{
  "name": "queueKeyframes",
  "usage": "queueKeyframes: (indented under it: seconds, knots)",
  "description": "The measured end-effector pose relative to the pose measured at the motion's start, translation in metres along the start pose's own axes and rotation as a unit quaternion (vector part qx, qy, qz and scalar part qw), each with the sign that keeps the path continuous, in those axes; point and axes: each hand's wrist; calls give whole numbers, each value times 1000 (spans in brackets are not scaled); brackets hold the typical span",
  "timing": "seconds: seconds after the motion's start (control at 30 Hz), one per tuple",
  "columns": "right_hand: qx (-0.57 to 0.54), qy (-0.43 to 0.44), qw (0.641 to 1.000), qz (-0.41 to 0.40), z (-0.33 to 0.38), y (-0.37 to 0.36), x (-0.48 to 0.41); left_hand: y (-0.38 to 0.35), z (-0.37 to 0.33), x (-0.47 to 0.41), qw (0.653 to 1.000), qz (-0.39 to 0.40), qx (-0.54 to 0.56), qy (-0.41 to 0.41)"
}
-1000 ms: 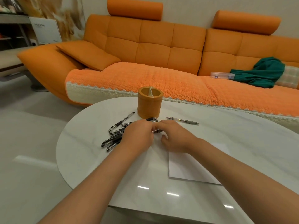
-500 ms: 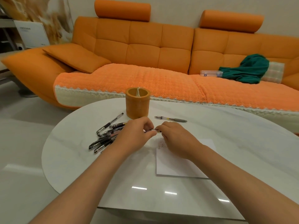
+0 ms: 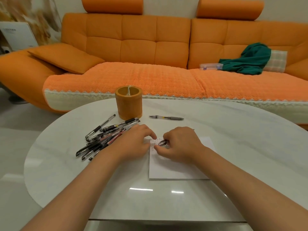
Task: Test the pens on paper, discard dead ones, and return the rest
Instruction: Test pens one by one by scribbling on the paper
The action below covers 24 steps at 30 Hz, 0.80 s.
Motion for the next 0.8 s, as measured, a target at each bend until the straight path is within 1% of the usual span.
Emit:
queueKeyframes:
  seconds: [0.1,0.33,0.4,0.47,0.53,0.57,0.63,0.67,0.7,0.8]
  knots:
    - [-24,8,1000,8,0,1,-2,-3,4,1,999,27,-7,-20]
    - [-31,27,999,-6,-5,5,-6,-5,6,3,998,60,-5,-21]
    - [-85,49,994,-48,-7,5,-6,-4,5,2,998,67,-6,-18]
    - [-171,42,981,-82,-8,6,-9,-3,4,3,997,71,-14,-13]
    - [-294,0,951,-96,-5,11,-12,-4,5,4,997,71,-16,-11]
    - [-368,-34,925,-91,-1,15,-13,-4,5,5,997,73,-14,-11]
    - [-515,-92,851,-53,7,21,-14,-5,7,7,997,80,-9,-11]
    - [-560,-108,820,-31,9,22,-14,-5,7,7,996,83,-6,-11]
    - [-582,-121,804,-8,10,22,-12,-5,8,8,996,83,-5,-12]
    - [-604,-171,773,88,10,14,-4,-6,9,8,997,77,2,-17]
Point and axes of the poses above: each hand's wrist, its own x-axis away from the middle knuckle, its own y-axis out of the back of the hand, z = x × y, and after that the axes turned 9 degrees about -y, right-handed
